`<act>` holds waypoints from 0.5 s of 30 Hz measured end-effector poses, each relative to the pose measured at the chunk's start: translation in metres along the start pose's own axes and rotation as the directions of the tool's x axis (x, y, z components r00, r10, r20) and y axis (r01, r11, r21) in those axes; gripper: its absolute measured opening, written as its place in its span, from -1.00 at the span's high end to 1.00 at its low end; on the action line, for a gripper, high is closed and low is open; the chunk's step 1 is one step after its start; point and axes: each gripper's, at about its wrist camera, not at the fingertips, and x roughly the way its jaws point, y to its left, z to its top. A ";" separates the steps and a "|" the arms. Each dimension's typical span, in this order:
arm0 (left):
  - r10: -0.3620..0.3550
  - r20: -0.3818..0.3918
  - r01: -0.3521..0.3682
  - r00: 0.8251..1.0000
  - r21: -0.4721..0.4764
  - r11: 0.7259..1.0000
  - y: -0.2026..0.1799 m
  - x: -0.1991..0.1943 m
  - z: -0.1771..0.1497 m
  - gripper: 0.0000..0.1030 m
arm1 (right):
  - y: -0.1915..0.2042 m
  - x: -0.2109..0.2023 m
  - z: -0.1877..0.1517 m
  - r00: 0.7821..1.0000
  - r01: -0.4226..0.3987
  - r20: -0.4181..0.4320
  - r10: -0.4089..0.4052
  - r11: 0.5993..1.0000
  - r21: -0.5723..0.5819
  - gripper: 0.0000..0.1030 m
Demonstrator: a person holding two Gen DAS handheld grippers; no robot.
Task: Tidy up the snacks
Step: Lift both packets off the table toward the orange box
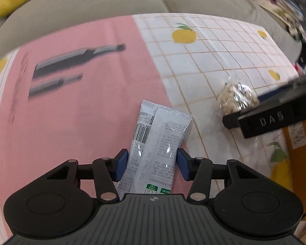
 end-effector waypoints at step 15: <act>0.004 0.122 0.021 0.993 -0.207 0.978 -0.003 -0.079 -0.089 -0.12 | 0.035 -0.060 -0.128 0.963 -0.191 0.226 0.147 0.965 0.183 -0.48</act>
